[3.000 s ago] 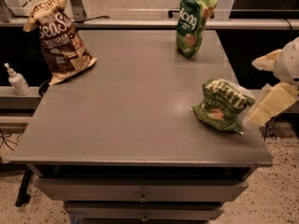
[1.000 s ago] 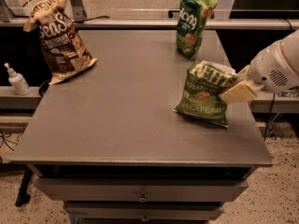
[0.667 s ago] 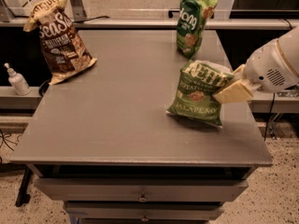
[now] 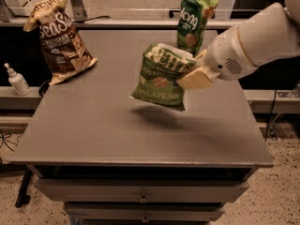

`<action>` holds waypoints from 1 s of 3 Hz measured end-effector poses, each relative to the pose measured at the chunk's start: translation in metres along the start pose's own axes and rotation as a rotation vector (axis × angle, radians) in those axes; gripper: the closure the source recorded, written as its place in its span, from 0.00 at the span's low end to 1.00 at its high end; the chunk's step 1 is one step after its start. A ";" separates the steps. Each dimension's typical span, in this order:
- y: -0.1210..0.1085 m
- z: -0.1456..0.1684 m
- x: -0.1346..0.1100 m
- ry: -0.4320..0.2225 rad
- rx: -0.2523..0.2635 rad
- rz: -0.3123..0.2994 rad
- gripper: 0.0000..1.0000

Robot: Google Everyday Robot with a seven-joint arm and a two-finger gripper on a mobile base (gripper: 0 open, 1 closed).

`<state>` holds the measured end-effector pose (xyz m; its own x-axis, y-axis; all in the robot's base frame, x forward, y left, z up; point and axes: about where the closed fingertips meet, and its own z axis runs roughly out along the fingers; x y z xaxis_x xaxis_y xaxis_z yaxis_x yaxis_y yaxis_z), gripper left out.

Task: Move green jalapeno chip bag near brown chip bag

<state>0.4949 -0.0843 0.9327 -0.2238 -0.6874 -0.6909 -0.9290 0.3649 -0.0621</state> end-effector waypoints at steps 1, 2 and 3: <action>0.008 0.032 -0.060 -0.059 0.010 -0.077 1.00; 0.008 0.032 -0.061 -0.059 0.010 -0.077 1.00; -0.006 0.040 -0.068 -0.090 0.055 -0.043 1.00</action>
Offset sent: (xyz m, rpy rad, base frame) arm 0.0118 0.0511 0.0145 0.0227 -0.0600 0.0414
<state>0.5279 -0.0148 0.9510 -0.1545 -0.6446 -0.7487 -0.9188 0.3724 -0.1310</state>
